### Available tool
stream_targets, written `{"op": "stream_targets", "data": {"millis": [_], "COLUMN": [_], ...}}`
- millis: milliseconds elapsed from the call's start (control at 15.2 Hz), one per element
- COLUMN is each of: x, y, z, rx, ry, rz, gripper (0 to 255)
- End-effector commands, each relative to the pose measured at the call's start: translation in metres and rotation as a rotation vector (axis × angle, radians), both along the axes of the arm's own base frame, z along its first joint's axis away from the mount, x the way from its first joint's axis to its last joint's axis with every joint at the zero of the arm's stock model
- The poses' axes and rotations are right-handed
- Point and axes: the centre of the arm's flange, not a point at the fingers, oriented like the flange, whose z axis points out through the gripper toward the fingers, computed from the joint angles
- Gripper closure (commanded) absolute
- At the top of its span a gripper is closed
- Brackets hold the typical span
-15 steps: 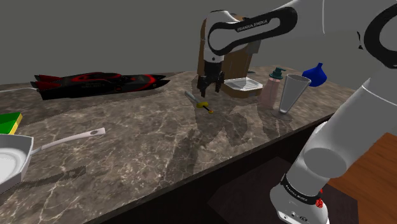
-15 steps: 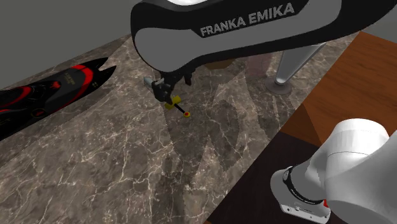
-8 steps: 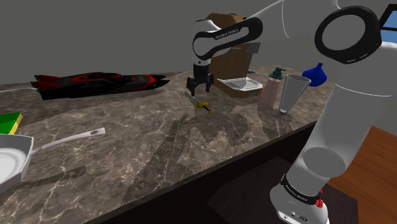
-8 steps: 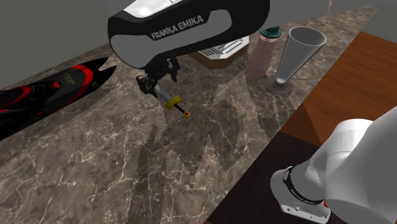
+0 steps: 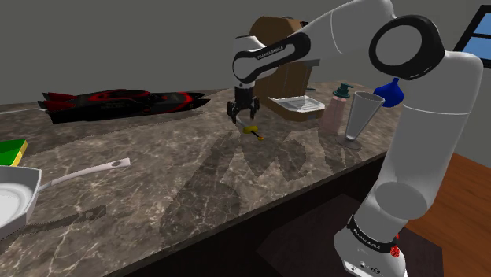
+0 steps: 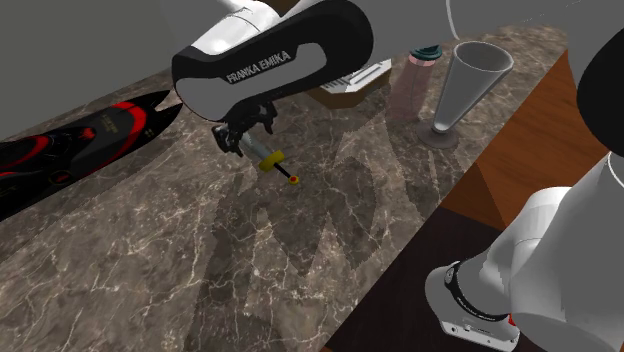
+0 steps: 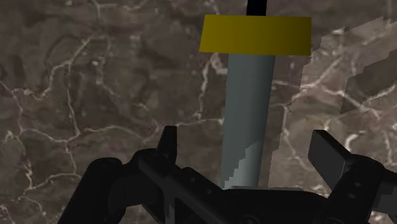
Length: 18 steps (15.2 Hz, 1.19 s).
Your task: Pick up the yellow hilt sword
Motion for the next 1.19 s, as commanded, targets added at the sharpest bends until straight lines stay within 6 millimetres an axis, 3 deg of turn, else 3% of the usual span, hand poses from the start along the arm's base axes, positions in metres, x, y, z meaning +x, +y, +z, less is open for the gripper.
{"op": "stream_targets", "data": {"millis": [0,132,198,792,1122], "x": [0.001,0.001,0.001,0.001,0.001], "y": [0.001,0.001,0.0,0.001,0.001], "z": [-0.014,-0.014,-0.014,-0.014,0.012], "rx": [0.0,0.0,0.0,0.0,0.0], "ry": [-0.001,-0.001,-0.001,-0.001,-0.001], "rz": [0.0,0.0,0.0,0.0,0.0], "gripper": [0,0,255,255,255]}}
